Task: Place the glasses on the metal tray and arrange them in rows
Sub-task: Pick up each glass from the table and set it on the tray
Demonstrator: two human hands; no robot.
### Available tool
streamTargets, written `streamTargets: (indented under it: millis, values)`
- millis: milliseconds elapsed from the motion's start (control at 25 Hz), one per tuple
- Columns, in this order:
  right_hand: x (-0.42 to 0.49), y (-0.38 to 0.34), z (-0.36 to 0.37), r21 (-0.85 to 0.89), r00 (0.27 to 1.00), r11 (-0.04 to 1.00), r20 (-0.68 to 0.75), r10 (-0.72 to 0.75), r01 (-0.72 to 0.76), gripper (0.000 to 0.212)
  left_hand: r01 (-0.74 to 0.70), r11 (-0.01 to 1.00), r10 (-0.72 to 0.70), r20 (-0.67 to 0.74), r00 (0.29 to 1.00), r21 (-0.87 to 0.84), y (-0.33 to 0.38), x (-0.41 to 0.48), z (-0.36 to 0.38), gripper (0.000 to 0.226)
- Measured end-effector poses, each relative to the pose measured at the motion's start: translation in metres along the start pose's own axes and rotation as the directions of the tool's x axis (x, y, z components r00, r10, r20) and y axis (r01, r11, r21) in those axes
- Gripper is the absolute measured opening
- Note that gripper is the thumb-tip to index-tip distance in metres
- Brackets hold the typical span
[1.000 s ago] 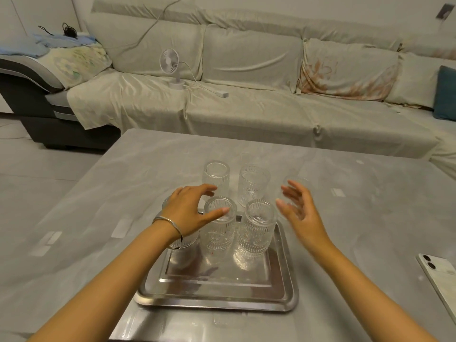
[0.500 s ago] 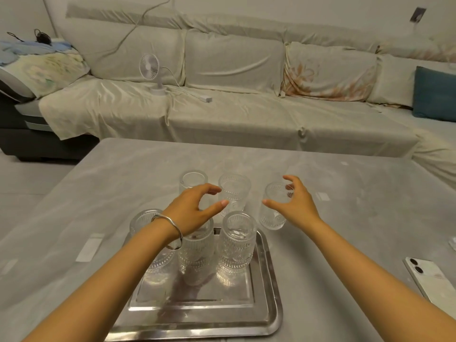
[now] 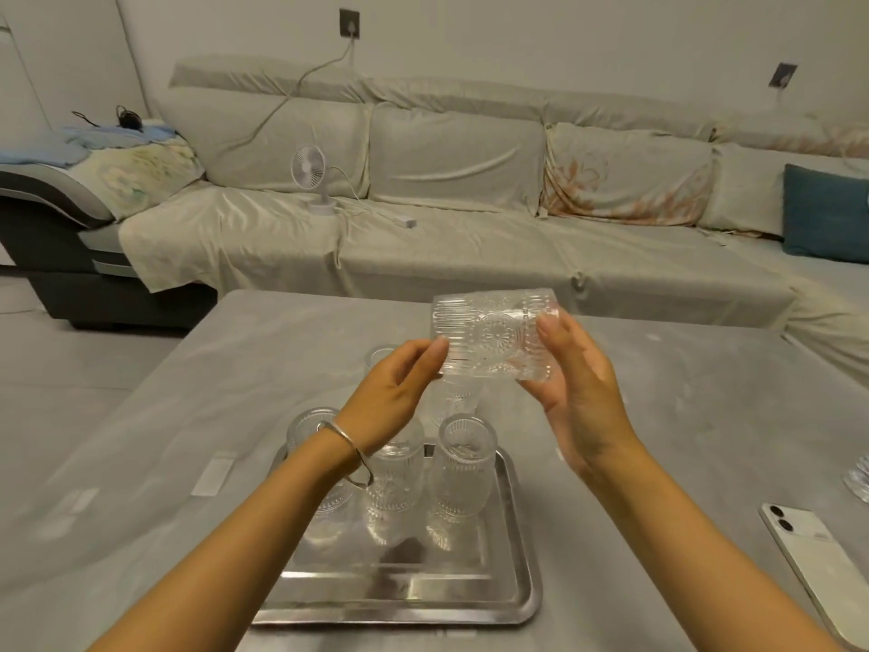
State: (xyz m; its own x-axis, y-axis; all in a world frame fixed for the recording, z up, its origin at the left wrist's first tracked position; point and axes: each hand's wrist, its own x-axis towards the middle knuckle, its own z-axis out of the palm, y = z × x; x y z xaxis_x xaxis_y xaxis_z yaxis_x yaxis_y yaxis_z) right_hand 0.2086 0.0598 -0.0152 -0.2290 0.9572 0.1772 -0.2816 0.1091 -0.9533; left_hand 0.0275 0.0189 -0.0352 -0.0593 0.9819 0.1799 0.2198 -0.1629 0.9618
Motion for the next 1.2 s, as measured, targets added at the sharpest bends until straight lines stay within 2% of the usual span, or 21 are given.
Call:
streamTargets:
  millis: [80, 120, 240, 320, 400, 520, 640, 760, 960, 1120, 1200]
  values:
    - [-0.015, 0.006, 0.019, 0.096, 0.993, 0.992, 0.087, 0.073, -0.082, 0.069, 0.052, 0.972, -0.066, -0.055, 0.996, -0.228, 0.005, -0.019, -0.01, 0.055]
    - [-0.022, 0.01, 0.026, 0.077, 0.986, 0.989, 0.121, 0.116, -0.125, 0.068, 0.063, 0.948, -0.095, -0.086, 0.992, -0.313, 0.005, -0.029, -0.018, 0.056]
    - [-0.04, 0.025, 0.043, -0.147, 0.945, 0.969, 0.233, 0.231, -0.2, 0.068, 0.064, 0.91, -0.145, -0.171, 0.974, -0.409, -0.002, -0.059, -0.047, 0.062]
    - [-0.049, 0.036, 0.058, -0.242, 0.908, 0.94, 0.285, 0.306, -0.241, 0.073, 0.078, 0.922, -0.167, -0.208, 0.964, -0.379, -0.011, -0.077, -0.062, 0.066]
    - [-0.058, 0.049, 0.074, -0.275, 0.876, 0.92, 0.318, 0.363, -0.281, 0.062, 0.102, 0.938, -0.185, -0.232, 0.955, -0.331, -0.022, -0.093, -0.074, 0.066]
    - [-0.065, 0.064, 0.092, -0.305, 0.816, 0.878, 0.347, 0.463, -0.368, 0.062, 0.101, 0.981, -0.137, -0.223, 0.965, -0.168, -0.037, -0.111, -0.088, 0.063]
    - [-0.067, 0.075, 0.1, -0.347, 0.742, 0.835, 0.392, 0.543, -0.427, 0.042, 0.092, 0.995, -0.097, -0.162, 0.982, -0.039, -0.049, -0.123, -0.096, 0.059]
    - [-0.066, 0.092, 0.102, -0.385, 0.73, 0.803, 0.355, 0.584, -0.455, 0.029, 0.084, 0.993, -0.073, -0.131, 0.989, 0.085, -0.061, -0.128, -0.097, 0.06]
    - [-0.075, 0.117, 0.1, -0.305, 0.684, 0.777, 0.37, 0.629, -0.55, 0.035, 0.091, 0.991, -0.082, -0.101, 0.992, 0.094, -0.078, -0.133, -0.094, 0.057]
    - [-0.077, 0.129, 0.101, -0.293, 0.686, 0.779, 0.369, 0.627, -0.554, 0.067, 0.13, 0.99, -0.121, -0.132, 0.984, 0.061, -0.089, -0.132, -0.092, 0.065]
    - [-0.077, 0.133, 0.101, -0.29, 0.678, 0.77, 0.366, 0.638, -0.568, 0.053, 0.159, 0.987, -0.152, -0.145, 0.978, 0.036, -0.094, -0.131, -0.093, 0.067]
